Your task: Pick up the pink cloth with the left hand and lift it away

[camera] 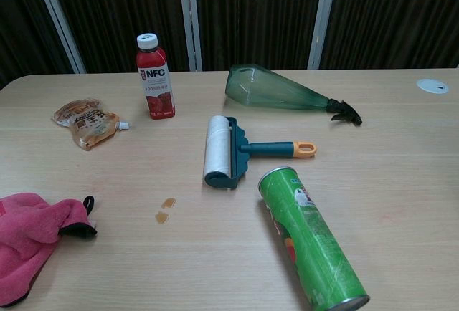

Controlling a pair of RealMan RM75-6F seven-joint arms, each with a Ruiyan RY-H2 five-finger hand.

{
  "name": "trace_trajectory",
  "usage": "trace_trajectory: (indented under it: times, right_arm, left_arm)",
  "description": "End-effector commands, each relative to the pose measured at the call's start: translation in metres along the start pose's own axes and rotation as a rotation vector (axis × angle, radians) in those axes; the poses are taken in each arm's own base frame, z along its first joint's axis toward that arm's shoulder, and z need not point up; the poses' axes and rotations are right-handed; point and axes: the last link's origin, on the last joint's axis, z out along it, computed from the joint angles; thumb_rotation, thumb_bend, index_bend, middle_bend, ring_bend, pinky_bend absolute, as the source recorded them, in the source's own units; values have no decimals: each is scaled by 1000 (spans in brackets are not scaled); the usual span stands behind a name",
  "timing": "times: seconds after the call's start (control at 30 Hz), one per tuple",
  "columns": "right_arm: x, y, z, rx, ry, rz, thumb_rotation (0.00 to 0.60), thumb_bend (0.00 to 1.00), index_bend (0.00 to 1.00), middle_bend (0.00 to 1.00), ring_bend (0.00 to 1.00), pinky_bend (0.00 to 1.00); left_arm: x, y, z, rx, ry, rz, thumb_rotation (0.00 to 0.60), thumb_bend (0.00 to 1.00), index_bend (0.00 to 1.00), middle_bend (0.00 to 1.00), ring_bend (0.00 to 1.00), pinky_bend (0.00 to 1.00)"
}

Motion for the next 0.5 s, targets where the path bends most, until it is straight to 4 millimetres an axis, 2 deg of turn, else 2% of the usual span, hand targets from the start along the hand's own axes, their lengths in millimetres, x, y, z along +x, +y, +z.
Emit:
trace_trajectory:
  times: [0.03,0.5]
  right_arm:
    - [1,0,-1,-2,4,1,600,0,0,0,0,0]
    - [1,1,-2,-5,7,0,600,0,0,0,0,0]
  left_arm:
    - [0,0,0,-5,4,4,600,25,0,0,0,0]
    - [-2,1,1,-16,-15,16,600,24,0,0,0,0]
